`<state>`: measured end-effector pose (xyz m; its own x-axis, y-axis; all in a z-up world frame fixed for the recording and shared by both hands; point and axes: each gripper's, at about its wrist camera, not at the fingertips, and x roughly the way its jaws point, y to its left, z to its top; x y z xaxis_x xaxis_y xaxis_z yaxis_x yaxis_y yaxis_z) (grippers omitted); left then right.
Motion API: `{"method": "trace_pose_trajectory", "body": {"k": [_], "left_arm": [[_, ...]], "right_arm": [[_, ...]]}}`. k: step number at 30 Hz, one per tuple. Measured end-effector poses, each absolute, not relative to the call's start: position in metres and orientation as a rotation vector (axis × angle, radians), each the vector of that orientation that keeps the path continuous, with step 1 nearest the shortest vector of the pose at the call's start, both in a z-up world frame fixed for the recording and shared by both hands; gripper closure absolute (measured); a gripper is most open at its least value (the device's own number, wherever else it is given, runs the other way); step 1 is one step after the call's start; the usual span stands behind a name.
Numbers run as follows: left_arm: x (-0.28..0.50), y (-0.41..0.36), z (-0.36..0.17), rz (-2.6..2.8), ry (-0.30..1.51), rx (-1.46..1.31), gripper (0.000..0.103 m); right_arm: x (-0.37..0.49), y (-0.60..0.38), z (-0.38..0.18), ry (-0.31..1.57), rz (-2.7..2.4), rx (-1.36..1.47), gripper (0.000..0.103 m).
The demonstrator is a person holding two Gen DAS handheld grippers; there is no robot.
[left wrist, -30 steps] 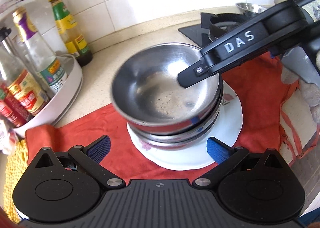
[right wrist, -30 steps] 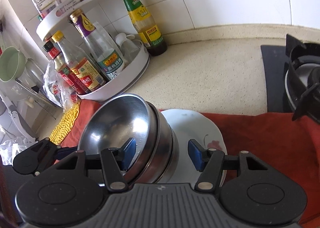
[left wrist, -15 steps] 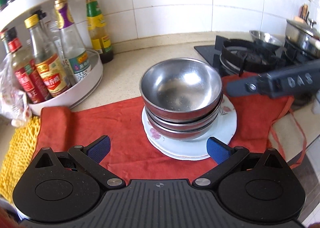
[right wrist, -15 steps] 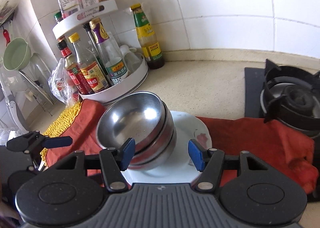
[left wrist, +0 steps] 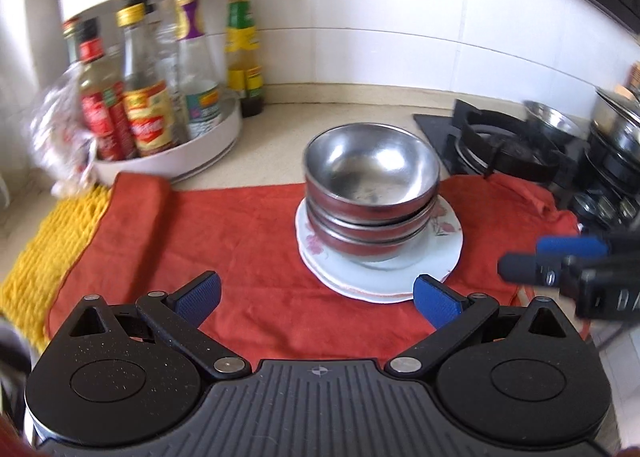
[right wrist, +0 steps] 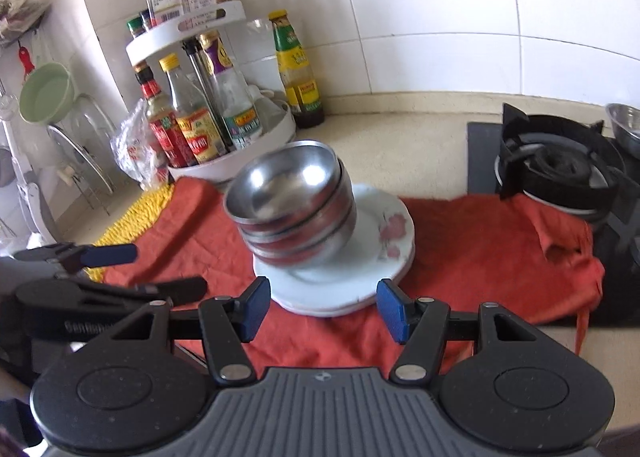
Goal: Organize plates and bowls
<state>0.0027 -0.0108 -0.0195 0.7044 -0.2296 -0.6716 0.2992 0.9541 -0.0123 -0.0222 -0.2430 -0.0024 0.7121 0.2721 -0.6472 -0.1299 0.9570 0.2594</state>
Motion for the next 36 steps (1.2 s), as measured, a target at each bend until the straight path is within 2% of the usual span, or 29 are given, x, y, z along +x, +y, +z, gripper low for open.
{"method": "trace_pose_trajectory", "body": {"k": [6,11,36], "left_arm": [[-0.009,-0.014,-0.025,-0.172,0.742,0.096,0.0],[-0.018,-0.017,-0.029,-0.147,0.744,0.058,0.0],[-0.032,-0.032,-0.029,-0.06,0.735,0.09,0.0]], "right_arm": [[-0.033,-0.237,-0.01,0.759,0.172,0.188,0.045],[-0.038,-0.237,-0.01,0.748,0.146,0.192,0.04],[-0.044,-0.232,-0.011,0.741,0.067,0.141,0.039]]}}
